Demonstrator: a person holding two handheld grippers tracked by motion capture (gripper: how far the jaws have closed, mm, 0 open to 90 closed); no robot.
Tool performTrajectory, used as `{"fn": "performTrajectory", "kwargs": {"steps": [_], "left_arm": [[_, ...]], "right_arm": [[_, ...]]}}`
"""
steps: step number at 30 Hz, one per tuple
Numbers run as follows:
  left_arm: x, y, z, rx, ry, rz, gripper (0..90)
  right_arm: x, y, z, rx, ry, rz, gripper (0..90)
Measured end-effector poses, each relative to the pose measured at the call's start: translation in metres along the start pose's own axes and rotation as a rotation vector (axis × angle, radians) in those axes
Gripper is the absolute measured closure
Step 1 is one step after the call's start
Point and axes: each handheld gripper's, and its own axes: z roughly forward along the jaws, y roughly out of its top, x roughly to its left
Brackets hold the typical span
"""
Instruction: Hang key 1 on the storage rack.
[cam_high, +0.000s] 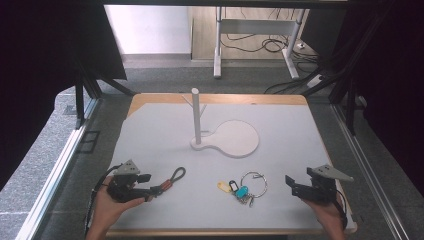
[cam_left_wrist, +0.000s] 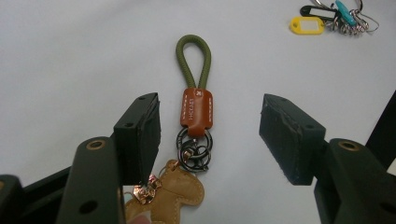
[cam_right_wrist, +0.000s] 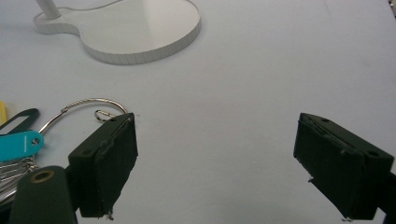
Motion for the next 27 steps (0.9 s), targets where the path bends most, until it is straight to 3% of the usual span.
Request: {"fn": "performTrajectory", "kwargs": {"steps": [4,10,21,27], "left_arm": [[0.002,-0.002,-0.001,-0.001,-0.001,-0.007,39.0],[0.002,-0.005,-0.004,0.009,0.006,-0.014,38.4],[0.001,-0.004,-0.007,-0.003,0.006,-0.026,37.3],[-0.001,0.008,-0.011,-0.014,0.026,-0.012,35.3]], "right_arm": [[-0.006,0.002,-0.006,-0.008,-0.018,0.021,14.6],[-0.011,0.003,-0.006,-0.006,0.001,0.037,15.1],[-0.011,0.001,0.01,0.048,0.059,-0.013,15.8],[-0.016,-0.002,-0.003,0.037,0.055,-0.003,15.8]]}}
